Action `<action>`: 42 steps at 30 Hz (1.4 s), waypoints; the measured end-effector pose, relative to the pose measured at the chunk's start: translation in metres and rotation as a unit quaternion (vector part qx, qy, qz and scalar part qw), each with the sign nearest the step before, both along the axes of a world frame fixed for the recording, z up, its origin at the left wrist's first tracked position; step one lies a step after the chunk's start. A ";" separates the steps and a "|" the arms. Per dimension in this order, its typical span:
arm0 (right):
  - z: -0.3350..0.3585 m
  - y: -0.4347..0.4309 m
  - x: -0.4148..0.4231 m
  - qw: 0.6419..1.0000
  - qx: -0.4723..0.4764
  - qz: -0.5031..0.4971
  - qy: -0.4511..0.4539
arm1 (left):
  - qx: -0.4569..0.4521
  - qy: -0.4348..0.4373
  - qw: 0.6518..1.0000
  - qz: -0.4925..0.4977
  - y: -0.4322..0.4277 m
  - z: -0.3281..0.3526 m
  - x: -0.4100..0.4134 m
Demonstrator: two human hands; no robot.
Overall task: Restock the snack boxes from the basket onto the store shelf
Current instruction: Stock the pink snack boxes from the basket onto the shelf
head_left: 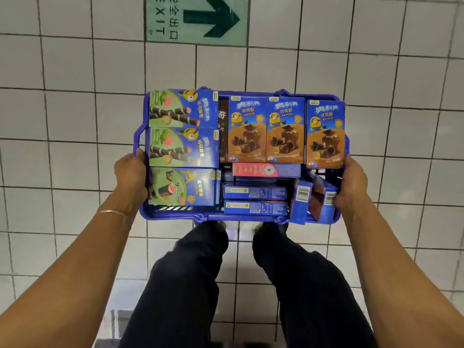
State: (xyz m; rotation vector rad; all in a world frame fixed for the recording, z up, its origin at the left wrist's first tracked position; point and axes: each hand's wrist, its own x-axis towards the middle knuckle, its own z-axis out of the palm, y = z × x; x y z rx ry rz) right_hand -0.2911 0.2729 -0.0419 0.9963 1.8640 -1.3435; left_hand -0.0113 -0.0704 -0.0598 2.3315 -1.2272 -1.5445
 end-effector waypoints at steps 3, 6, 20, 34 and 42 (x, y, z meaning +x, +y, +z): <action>0.066 -0.014 -0.006 0.999 0.014 0.027 0.038 | -0.040 0.008 0.999 -0.006 -0.012 0.066 0.005; 0.152 -0.040 -0.013 0.995 0.005 0.047 0.090 | -0.083 0.025 0.996 -0.010 -0.032 0.155 -0.004; 0.485 -0.212 -0.056 0.961 -0.026 0.140 0.236 | -0.251 0.144 0.956 -0.056 -0.194 0.493 -0.049; 0.542 -0.491 -0.201 0.944 -0.110 0.186 0.250 | -0.309 0.149 0.939 0.017 -0.428 0.552 -0.158; 0.561 -0.652 -0.287 0.938 -0.110 0.194 0.264 | -0.316 0.182 0.929 0.065 -0.570 0.571 -0.233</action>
